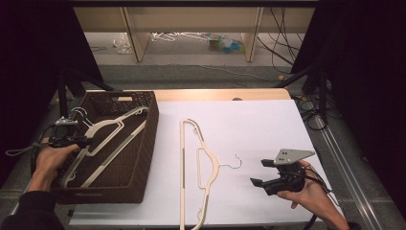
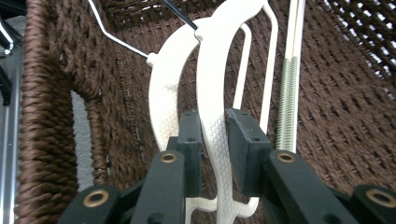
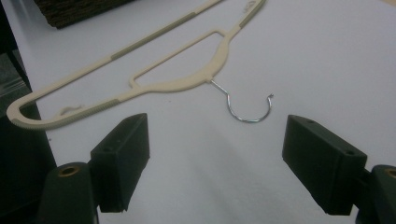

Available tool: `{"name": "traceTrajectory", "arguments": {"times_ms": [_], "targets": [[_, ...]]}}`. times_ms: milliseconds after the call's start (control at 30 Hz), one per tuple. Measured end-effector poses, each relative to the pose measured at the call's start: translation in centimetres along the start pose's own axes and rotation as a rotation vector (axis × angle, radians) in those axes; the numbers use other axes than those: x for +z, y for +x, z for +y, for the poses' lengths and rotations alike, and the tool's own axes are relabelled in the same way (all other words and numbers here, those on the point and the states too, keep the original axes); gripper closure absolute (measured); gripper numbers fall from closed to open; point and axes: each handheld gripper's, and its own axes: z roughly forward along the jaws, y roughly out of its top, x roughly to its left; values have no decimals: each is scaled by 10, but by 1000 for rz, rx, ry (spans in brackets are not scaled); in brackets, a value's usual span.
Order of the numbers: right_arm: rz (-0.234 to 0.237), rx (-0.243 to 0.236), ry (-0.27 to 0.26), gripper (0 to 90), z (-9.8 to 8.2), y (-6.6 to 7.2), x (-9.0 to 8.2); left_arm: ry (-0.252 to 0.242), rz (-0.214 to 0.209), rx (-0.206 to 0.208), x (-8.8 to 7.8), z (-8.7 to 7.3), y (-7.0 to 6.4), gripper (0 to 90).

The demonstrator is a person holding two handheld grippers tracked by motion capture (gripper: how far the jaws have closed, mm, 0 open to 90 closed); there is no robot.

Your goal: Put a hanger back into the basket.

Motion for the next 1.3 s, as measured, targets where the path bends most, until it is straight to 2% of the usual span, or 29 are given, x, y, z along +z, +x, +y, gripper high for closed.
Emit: {"name": "traceTrajectory", "arguments": {"times_ms": [67, 100, 167, 267, 367, 400, 433, 467, 567, 633, 667, 700, 733, 900, 1033, 1100, 1300], "targets": [[1, -4, 0, 239, 0, 0, 0, 13, 21, 0, -2, 0, 0, 728], [0, -6, -2, 239, -1, 0, 0, 37, 29, 0, -4, 1, 1, 706], [1, -2, -3, 239, -1, 0, 0, 28, 37, -3, -7, 1, 2, 694], [1, 1, -3, 238, -1, 0, 0, 0, 62, -8, -13, 3, 0, 624], [-3, 3, -3, 237, -2, 0, 0, -58, 79, -13, -21, 7, -7, 519], [0, 12, -2, 234, -2, 1, 0, -77, 71, -12, -24, 8, -11, 489], [7, 12, 2, 229, -2, 1, 1, -100, 50, 7, -30, 11, -19, 442], [7, 12, 2, 229, -2, 1, 1, -100, 50, 7, -30, 11, -19, 424], [1, 4, -2, 219, -2, 2, 3, -127, -2, 34, -41, 15, -38, 382], [5, 6, 1, 218, -2, 3, 3, -170, -25, 32, -45, 16, -51, 361], [-6, 15, -1, 215, -3, 4, 4, -196, -52, 40, -51, 17, -64, 342], [-6, 15, -1, 215, -3, 4, 4, -196, -52, 40, -51, 17, -64, 334], [-9, 15, -2, 213, -3, 4, 4, -223, -72, 39, -54, 18, -74, 334], [-26, 31, -19, 206, -4, 6, 6, -265, -142, 73, -65, 19, -100, 303], [-35, 37, -34, 206, -5, 7, 8, -316, -199, 77, -72, 19, -123, 281], [-36, 32, -39, 206, -5, 8, 8, -325, -221, 78, -73, 18, -134, 231], [-43, 37, -43, 204, -5, 10, 8, -378, -265, 120, -77, 12, -167, 204]]}}
